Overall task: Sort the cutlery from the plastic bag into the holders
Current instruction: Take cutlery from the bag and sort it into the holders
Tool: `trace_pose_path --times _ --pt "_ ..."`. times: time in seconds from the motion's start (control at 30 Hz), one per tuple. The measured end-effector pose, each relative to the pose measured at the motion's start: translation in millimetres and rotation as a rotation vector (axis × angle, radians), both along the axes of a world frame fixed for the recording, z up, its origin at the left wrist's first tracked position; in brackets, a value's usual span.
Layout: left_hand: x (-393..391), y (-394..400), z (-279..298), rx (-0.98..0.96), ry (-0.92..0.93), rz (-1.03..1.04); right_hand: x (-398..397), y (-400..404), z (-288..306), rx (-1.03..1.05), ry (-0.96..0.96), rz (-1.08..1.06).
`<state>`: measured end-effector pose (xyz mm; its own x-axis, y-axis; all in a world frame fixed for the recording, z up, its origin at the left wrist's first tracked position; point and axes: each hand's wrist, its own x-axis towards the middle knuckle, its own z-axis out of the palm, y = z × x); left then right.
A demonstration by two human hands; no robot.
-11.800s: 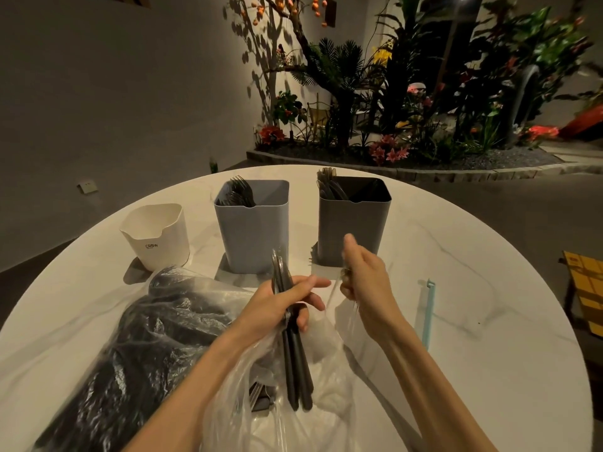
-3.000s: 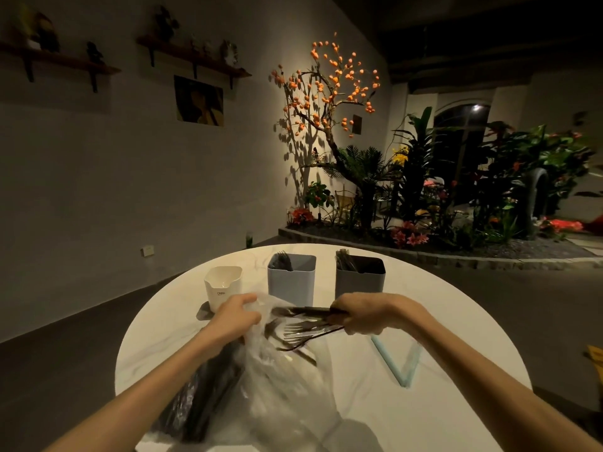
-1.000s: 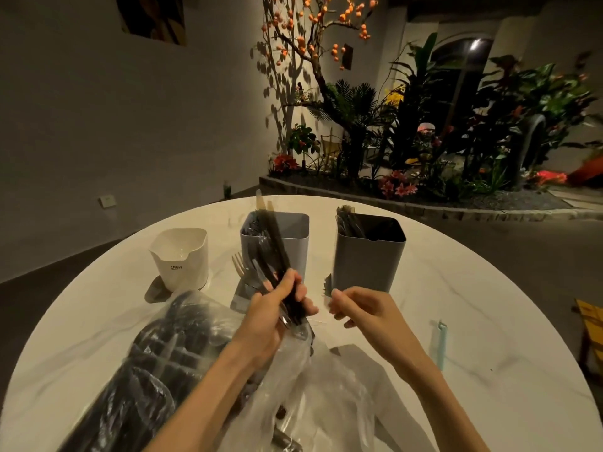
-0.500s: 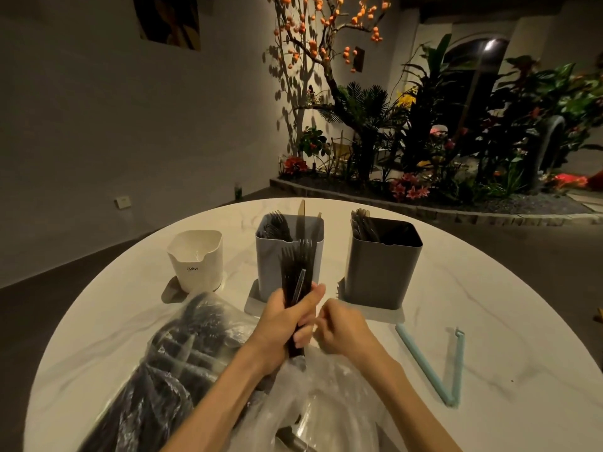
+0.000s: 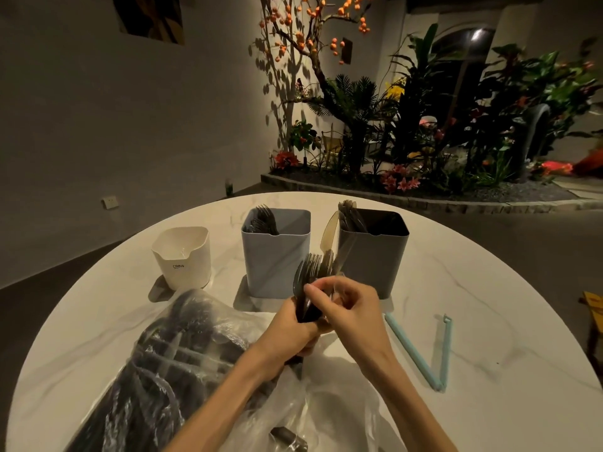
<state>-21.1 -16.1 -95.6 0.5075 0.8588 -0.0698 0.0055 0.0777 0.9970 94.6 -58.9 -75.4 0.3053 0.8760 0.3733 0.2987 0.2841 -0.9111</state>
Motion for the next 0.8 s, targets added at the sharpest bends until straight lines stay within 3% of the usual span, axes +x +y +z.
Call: trace_pose_path --times 0.13,0.53,0.67,0.8 --pt "0.6 -0.5 -1.3 -0.015 0.051 -0.039 10.4 -1.7 -0.3 0.062 0.056 -0.032" --pt "0.4 -0.5 -4.2 -0.013 0.001 -0.058 23.2 0.0 -10.0 0.153 -0.459 -0.168" --pt "-1.6 0.7 0.6 -0.013 -0.163 -0.113 39.8 -0.1 -3.9 0.202 -0.253 -0.266" --pt "-0.2 4.0 1.7 0.004 -0.272 0.041 51.9 -3.2 -2.4 0.112 -0.189 -0.241"
